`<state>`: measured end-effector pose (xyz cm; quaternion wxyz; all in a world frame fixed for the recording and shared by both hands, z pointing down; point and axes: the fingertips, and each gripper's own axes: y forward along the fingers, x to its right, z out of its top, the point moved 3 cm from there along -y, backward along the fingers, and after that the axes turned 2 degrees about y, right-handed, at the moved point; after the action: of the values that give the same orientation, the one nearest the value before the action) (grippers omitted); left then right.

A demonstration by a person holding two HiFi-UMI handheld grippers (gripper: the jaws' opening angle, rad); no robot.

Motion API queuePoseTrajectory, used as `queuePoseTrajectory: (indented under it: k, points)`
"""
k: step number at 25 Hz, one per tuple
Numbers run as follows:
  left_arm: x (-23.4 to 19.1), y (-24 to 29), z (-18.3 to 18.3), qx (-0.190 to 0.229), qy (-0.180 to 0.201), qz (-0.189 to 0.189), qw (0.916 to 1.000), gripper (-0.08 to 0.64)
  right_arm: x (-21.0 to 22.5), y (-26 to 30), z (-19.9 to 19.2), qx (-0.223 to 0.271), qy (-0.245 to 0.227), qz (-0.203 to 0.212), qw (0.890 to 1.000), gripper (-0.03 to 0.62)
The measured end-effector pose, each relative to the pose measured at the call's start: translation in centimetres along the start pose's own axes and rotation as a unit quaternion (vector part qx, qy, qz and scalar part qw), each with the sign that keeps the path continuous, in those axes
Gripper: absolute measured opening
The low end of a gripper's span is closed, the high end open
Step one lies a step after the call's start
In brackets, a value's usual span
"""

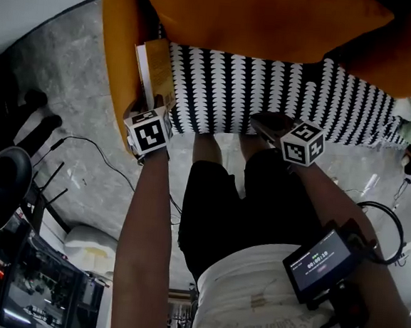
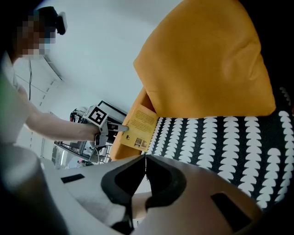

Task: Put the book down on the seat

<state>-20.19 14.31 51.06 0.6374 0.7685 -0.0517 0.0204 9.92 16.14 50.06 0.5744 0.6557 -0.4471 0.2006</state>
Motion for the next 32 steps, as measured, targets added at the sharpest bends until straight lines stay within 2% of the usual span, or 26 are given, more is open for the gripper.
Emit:
queuePoseTrajectory:
  k: [4, 10, 15, 23, 27, 32]
  points:
    - [-0.5, -1.9, 0.1, 0.015, -0.011, 0.000, 0.9998, 0.218, -0.8, -0.2, 1.3, 0.002, -0.013, 0.002, 1.000, 0.015]
    - [1.2, -5.8, -0.5, 0.066, -0.020, -0.032, 0.9971, 0.216, -2.2, -1.2, 2.7, 0.007, -0.040, 0.008, 0.999, 0.015]
    - [1.3, -9.5, -2.4, 0.094, -0.059, -0.059, 0.9920, 0.213, -4.6, -1.9, 3.3, 0.002, -0.055, 0.012, 0.998, 0.015]
    - [0.2, -15.0, -5.9, 0.108, -0.086, -0.076, 0.9875, 0.186, -9.1, -2.6, 5.5, -0.009, -0.103, 0.024, 0.994, 0.015]
    - [1.3, -17.6, -7.7, 0.117, -0.099, -0.089, 0.9842, 0.163, -10.3, -3.7, 6.6, -0.008, -0.122, 0.028, 0.992, 0.015]
    - [2.5, -20.8, -9.9, 0.128, -0.096, -0.108, 0.9812, 0.143, -12.6, -4.5, 7.4, 0.004, -0.135, 0.032, 0.990, 0.015]
